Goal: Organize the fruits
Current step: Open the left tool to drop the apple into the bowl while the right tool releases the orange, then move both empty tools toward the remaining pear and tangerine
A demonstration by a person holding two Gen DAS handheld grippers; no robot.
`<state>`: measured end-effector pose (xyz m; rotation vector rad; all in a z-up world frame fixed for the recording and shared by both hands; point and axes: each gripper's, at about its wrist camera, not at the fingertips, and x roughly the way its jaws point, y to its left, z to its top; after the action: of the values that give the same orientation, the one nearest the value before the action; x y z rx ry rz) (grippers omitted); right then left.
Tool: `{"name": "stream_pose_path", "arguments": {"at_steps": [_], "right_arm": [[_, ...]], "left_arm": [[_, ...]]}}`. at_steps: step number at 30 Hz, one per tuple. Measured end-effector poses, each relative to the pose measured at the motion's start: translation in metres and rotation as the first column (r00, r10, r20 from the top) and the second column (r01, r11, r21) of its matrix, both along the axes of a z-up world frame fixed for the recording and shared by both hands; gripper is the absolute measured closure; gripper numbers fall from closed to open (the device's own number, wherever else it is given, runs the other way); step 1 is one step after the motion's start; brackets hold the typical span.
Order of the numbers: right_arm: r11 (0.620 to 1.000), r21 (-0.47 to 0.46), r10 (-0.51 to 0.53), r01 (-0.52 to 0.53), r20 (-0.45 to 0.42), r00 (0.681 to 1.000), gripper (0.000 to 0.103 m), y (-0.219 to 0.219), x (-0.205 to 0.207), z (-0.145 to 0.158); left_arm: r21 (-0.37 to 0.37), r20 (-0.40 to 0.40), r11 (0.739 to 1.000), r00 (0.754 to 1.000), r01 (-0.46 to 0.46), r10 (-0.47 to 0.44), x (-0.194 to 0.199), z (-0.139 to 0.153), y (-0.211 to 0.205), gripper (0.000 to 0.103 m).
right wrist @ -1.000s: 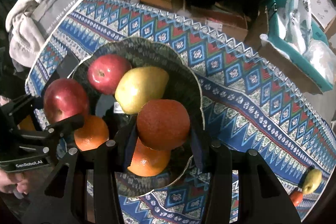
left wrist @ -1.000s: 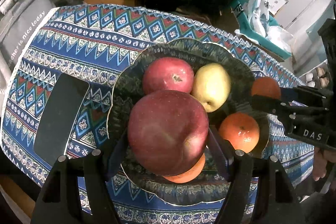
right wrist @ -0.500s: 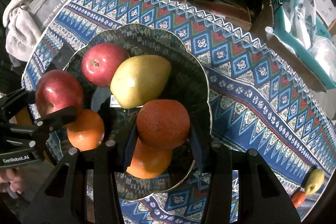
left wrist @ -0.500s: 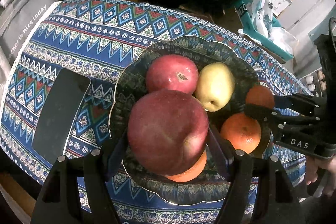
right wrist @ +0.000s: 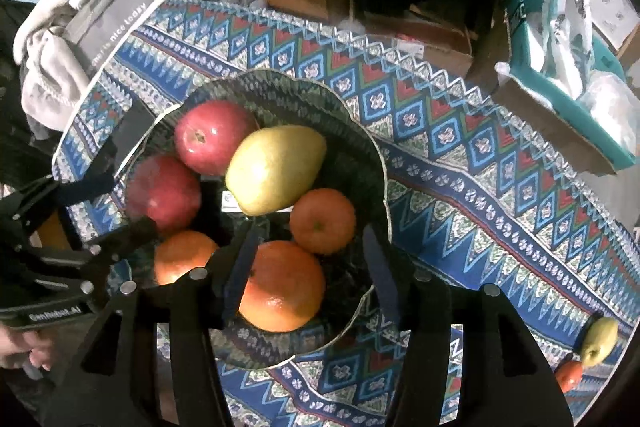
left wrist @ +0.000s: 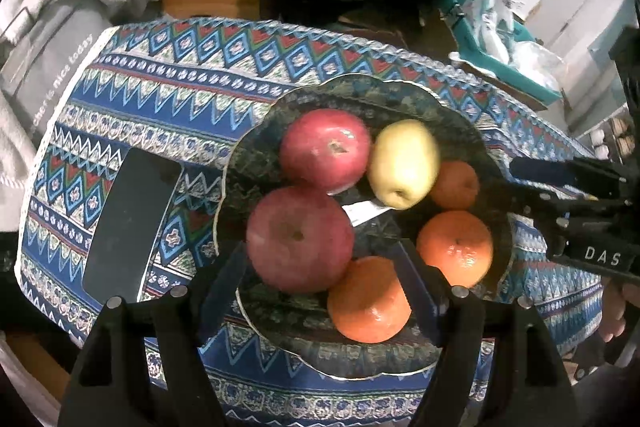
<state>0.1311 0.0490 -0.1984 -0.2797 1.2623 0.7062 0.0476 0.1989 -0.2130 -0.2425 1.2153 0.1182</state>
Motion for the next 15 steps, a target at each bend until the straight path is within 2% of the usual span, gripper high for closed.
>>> {"name": "stream_pose_path", "arguments": {"at_steps": [7, 15], "right_arm": [[1.000, 0.011, -0.003, 0.002, 0.061, 0.998, 0.044, -0.018, -0.008, 0.024], [0.999, -0.009, -0.034, 0.036, 0.109, 0.993, 0.038, -0.055, -0.014, 0.036]], "left_arm": [[0.029, 0.037, 0.999, 0.998, 0.046, -0.047, -0.002, 0.018, -0.019, 0.026], [0.008, 0.081, 0.997, 0.993, 0.081, -0.081, 0.000, 0.040, -0.042, 0.026]]}}
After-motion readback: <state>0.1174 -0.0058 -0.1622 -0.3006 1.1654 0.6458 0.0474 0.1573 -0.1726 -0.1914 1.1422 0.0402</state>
